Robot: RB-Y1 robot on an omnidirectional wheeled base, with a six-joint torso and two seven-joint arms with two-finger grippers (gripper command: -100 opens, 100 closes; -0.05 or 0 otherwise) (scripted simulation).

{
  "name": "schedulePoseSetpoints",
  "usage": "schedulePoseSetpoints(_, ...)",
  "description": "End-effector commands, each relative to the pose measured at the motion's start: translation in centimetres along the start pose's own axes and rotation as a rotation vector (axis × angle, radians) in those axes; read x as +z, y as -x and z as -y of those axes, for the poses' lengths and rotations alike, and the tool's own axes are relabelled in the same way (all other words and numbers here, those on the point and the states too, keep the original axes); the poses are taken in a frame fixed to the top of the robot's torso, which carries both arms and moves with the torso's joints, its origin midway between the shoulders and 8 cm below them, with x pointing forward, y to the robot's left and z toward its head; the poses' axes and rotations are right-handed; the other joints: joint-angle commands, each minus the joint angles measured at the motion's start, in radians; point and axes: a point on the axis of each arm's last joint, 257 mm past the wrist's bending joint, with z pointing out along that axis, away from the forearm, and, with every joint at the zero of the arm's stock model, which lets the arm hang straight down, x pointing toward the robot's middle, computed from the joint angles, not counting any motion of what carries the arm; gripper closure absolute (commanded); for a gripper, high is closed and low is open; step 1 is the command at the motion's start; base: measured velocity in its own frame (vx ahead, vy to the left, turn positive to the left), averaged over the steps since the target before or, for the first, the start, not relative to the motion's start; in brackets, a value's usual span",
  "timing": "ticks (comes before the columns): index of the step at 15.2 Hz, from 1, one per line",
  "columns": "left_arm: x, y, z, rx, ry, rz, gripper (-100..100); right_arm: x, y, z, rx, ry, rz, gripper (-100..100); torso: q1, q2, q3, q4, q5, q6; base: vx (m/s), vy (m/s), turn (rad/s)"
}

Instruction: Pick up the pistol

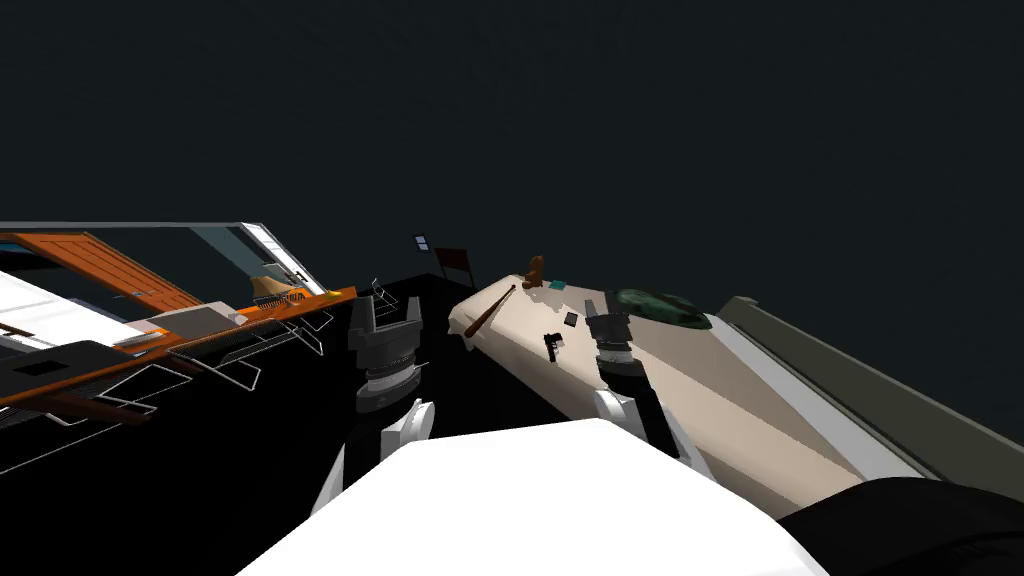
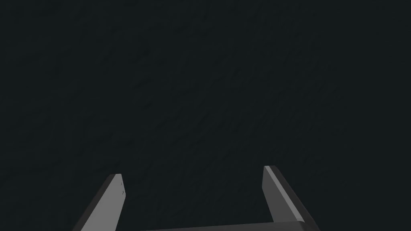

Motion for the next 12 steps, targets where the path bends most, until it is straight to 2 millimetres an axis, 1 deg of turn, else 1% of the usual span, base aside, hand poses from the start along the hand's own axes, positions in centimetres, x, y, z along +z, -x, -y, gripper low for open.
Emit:
schedulePoseSetpoints(1, 0.0, 0.0, 0.0, 0.000, 0.000, 0.000, 0, -1.1, -0.4, 1.7, -0.033, -0.055, -0.041, -100, 0.000, 0.000, 0.000, 0.000, 0.000, 0.000, 0.028, 0.029, 0.057)
schedulePoseSetpoints(2, 0.0, 0.0, 0.0, 0.000, 0.000, 0.000, 0, -1.1, -0.4, 1.7, -0.033, -0.055, -0.041, -100, 0.001, -0.001, 0.000, 0.000, 0.000, 0.000, 0.043, 0.045, 0.057)
schedulePoseSetpoints(4, 0.0, 0.0, 0.0, 0.000, 0.000, 0.000, 0, -2.8, -0.7, 4.0, -0.070, -0.131, -0.078, -100, 0.003, -0.002, -0.001, -0.001, 0.001, 0.000, 0.049, 0.057, 0.065)
schedulePoseSetpoints(5, 0.0, 0.0, 0.0, 0.000, 0.000, 0.000, 0, -4.1, -0.8, 5.4, -0.092, -0.178, -0.098, -100, 0.004, -0.003, -0.002, -0.001, 0.001, 0.000, 0.080, 0.088, 0.103)
schedulePoseSetpoints(6, 0.0, 0.0, 0.0, 0.000, 0.000, 0.000, 0, -4.1, -0.8, 5.4, -0.092, -0.178, -0.098, -100, 0.005, -0.005, -0.003, -0.001, 0.001, 0.000, 0.080, 0.073, 0.062)
schedulePoseSetpoints(8, 0.0, 0.0, 0.0, 0.000, 0.000, 0.000, 0, -7.1, -1.0, 8.3, -0.137, -0.281, -0.141, -100, 0.006, -0.005, -0.003, -0.001, 0.001, 0.000, 0.088, 0.080, 0.092)
schedulePoseSetpoints(9, 0.0, 0.0, 0.0, 0.000, 0.000, 0.000, 0, -7.3, -0.9, 8.4, -0.139, -0.288, -0.139, -100, 0.006, -0.006, -0.004, -0.002, 0.001, 0.000, 0.109, 0.075, 0.070)
schedulePoseSetpoints(11, 0.0, 0.0, 0.0, 0.000, 0.000, 0.000, 0, -11.3, -1.0, 11.5, -0.186, -0.406, -0.184, -100, 0.006, -0.007, -0.004, -0.002, 0.001, 0.000, 0.104, 0.093, 0.113)
schedulePoseSetpoints(12, 0.0, 0.0, 0.0, 0.000, 0.000, 0.000, 0, -11.7, -0.8, 11.6, -0.188, -0.417, -0.182, -100, 0.007, -0.007, -0.004, -0.002, 0.001, 0.000, 0.098, 0.094, 0.099)
